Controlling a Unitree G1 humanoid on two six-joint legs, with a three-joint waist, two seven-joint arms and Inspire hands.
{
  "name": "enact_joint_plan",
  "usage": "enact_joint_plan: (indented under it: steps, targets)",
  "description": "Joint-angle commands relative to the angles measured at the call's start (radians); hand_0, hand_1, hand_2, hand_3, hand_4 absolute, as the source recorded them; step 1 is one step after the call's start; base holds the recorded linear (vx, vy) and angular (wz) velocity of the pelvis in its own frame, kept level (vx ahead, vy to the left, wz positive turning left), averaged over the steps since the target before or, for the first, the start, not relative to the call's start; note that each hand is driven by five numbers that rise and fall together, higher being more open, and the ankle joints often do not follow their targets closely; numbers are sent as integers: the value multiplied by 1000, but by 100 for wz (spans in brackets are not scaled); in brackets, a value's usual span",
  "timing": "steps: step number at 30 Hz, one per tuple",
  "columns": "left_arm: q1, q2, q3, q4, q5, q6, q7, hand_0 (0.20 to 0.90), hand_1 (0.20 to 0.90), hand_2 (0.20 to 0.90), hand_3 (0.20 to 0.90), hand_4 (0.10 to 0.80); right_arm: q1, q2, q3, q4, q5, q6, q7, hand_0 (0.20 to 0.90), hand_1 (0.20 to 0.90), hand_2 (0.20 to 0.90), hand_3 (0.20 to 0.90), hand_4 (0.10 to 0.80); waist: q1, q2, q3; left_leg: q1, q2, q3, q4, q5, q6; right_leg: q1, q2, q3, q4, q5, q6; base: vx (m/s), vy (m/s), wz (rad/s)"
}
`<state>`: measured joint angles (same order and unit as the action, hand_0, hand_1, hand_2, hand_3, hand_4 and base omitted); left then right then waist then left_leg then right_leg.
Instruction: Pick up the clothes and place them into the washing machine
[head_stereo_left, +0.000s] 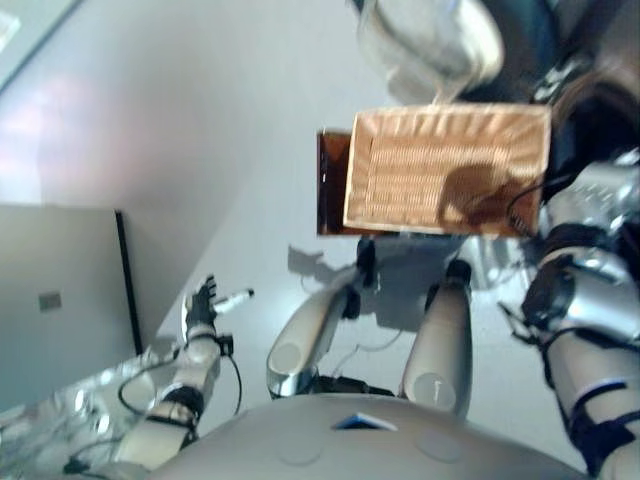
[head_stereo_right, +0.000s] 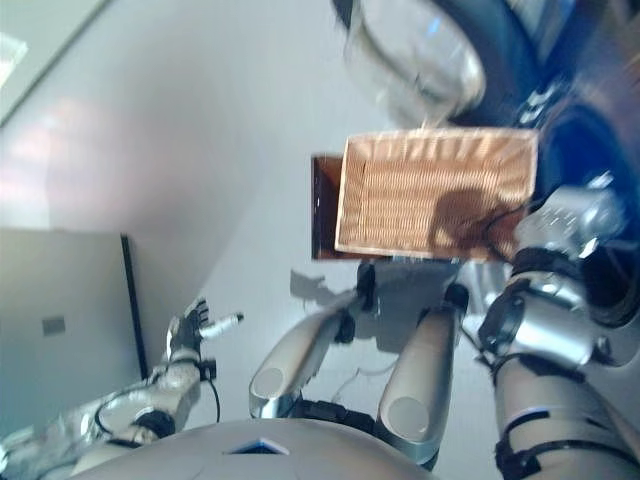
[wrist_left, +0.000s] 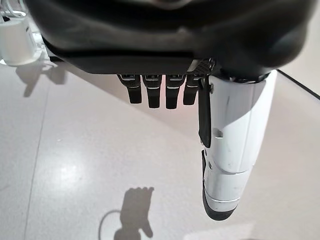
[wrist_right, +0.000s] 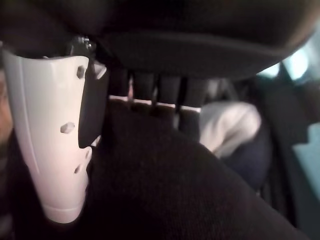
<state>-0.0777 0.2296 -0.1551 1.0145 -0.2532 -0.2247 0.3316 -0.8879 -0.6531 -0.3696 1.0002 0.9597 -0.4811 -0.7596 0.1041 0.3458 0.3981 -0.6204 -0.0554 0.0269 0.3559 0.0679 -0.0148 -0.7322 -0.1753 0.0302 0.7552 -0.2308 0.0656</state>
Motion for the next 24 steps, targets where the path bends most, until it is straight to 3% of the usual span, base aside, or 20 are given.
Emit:
enact_joint_plan:
  steps: [1,2,7,9,10,14,15,16,17,18,24]
  targets:
    - [21,88,79,42,-41,-13,73,900,900,900,900,800,-111,-178,87,-179,-125,-99,66,263,263,263,263,345,-34,-62,-50,-77,-6,25,285,-209,-30,14,66,-35,-59,39,-30,44,-74,-13]
    - [18,96,88,43,-47,-16,76,900,900,900,900,800,-113,-189,92,-179,-131,-99,67,900,900,900,900,800,-34,-69,-55,-87,-6,22,317,-251,-34,2,65,-33,-27,8,-24,1,-78,-3]
    - [37,109,92,4,-43,-23,79,900,900,900,900,800,-95,-176,115,-166,-124,-89,96,900,900,900,900,800,-43,-89,-60,-130,17,37,399,-299,-28,-50,87,-40,47,-25,-23,0,-37,-3]
    - [55,113,98,0,-44,-24,74,900,900,900,900,800,-92,-172,111,-139,-115,-71,116,900,900,900,900,800,-42,-94,-52,-135,21,44,409,-285,-23,-51,88,-47,42,-3,-29,-32,-2,-8]
    - [57,112,102,6,-48,-22,72,900,900,900,900,800,-89,-167,106,-129,-103,-70,122,900,900,900,900,800,-40,-95,-57,-126,18,37,419,-313,-24,-42,91,-44,49,-30,-26,-72,-10,-13]
    - [62,125,105,17,-50,-14,54,900,900,900,900,800,-85,-144,103,-44,3,-52,212,900,900,900,900,800,-39,-105,-60,-121,18,37,407,-294,-20,-31,94,-55,36,-12,-34,8,-4,-2]
    - [61,124,104,22,-48,-11,53,900,900,900,900,800,-84,-133,105,-27,10,-48,217,900,900,900,900,800,-36,-107,-67,-110,16,31,414,-319,-21,-21,94,-52,41,-35,-32,0,0,0]
    - [59,123,106,30,-48,-7,50,900,900,900,900,800,-75,-102,109,-6,26,-38,237,900,900,900,900,800,-35,-110,-65,-111,19,36,399,-292,-20,-19,94,-58,26,-10,-36,119,7,2]
    - [58,120,106,39,-48,-1,48,900,900,900,900,800,-61,-70,114,16,27,-21,246,900,900,900,900,800,-31,-112,-75,-93,17,31,397,-315,-20,0,97,-56,24,-30,-34,-74,5,0]
    - [53,118,105,49,-43,4,45,900,900,900,900,800,-58,-52,136,35,10,-2,257,900,900,900,900,800,-28,-116,-71,-94,19,37,382,-283,-17,-1,97,-61,7,3,-39,0,0,0]
    - [48,82,92,79,-23,17,29,900,900,900,900,800,73,172,145,78,20,45,324,900,900,900,900,800,-17,-138,-82,-1,16,33,275,-253,-7,101,105,-62,-90,34,-44,40,8,-8]
